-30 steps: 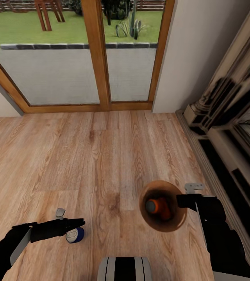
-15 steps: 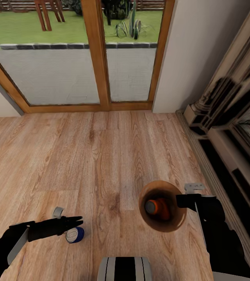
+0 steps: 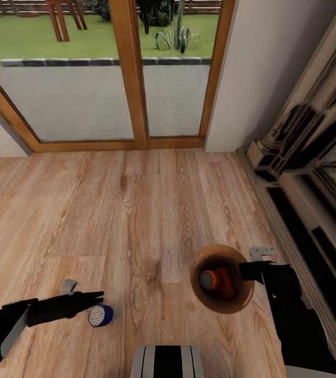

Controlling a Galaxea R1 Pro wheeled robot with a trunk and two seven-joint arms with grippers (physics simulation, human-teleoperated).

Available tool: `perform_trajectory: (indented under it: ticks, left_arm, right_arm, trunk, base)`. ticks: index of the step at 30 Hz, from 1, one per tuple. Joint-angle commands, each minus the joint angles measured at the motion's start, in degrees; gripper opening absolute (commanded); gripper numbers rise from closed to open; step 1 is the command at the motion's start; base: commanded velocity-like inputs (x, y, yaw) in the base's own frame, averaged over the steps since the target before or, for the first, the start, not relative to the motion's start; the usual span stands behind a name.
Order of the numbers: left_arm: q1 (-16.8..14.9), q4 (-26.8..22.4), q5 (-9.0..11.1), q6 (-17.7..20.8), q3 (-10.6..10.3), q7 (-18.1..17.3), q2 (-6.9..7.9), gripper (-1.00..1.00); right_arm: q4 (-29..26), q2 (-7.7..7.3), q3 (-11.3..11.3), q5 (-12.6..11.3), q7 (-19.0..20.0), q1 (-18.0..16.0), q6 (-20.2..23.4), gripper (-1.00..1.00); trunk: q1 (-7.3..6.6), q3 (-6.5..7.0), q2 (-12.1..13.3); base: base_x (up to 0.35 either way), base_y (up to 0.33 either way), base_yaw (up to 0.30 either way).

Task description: Put the three can of soda from the living room inside the tash can in the kitchen.

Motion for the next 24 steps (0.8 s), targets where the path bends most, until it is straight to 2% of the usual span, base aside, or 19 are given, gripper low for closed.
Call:
perform_trajectory:
  ticks: [1, 3, 7, 11, 12, 21, 24]
  left_arm:
    - [0.0, 0.0, 0.0, 0.0, 0.3, -0.3, 0.33, 1.0]
    - [0.0, 0.1, -0.1, -0.1, 0.9, -1.0, 0.98, 1.0]
    - [0.0, 0.2, -0.3, -0.3, 0.9, -2.3, 1.14, 1.0]
    - [0.9, -1.1, -1.6, 1.0, -0.4, -1.0, -0.17, 1.0]
    - [0.6, -1.4, -1.3, 0.7, -0.1, -0.6, -0.5, 1.0]
    - [-0.1, 1.5, 1.5, -2.2, 2.8, -3.5, 2.44, 1.0]
    - [-0.1, 1.9, 1.6, -2.9, 3.0, -4.5, 3.07, 1.0]
  right_arm:
    - [0.0, 0.0, 0.0, -0.3, 0.2, 0.0, 0.0, -1.0]
    - [0.0, 0.0, 0.0, -0.1, 0.4, 0.0, 0.0, -1.0]
    - [0.0, -0.05, 0.0, 0.5, 0.8, 0.0, 0.0, -1.0]
    - [0.0, 0.01, 0.9, 1.5, 1.2, 0.0, 0.0, -1.0]
    - [0.0, 0.02, 0.7, 1.3, 1.3, 0.0, 0.0, -1.0]
    - [0.0, 0.03, 0.5, 1.6, 1.7, 0.0, 0.0, -1.0]
    - [0.0, 0.03, 0.5, 1.8, 1.6, 0.0, 0.0, -1.0]
  trunk:
    - [0.0, 0.0, 0.0]
    - [0.0, 0.0, 0.0]
    - [0.0, 0.0, 0.0]
    - [0.0, 0.0, 0.0]
    - [0.0, 0.0, 0.0]
    - [0.0, 0.0, 0.0]
    - [0.0, 0.0, 0.0]
  base:
    - [0.0, 0.0, 0.0]
    - [0.0, 0.0, 0.0]
    - [0.0, 0.0, 0.0]
    - [0.0, 0.0, 0.0]
    - [0.0, 0.0, 0.0]
    - [0.0, 0.0, 0.0]
    - [0.0, 0.0, 0.0]
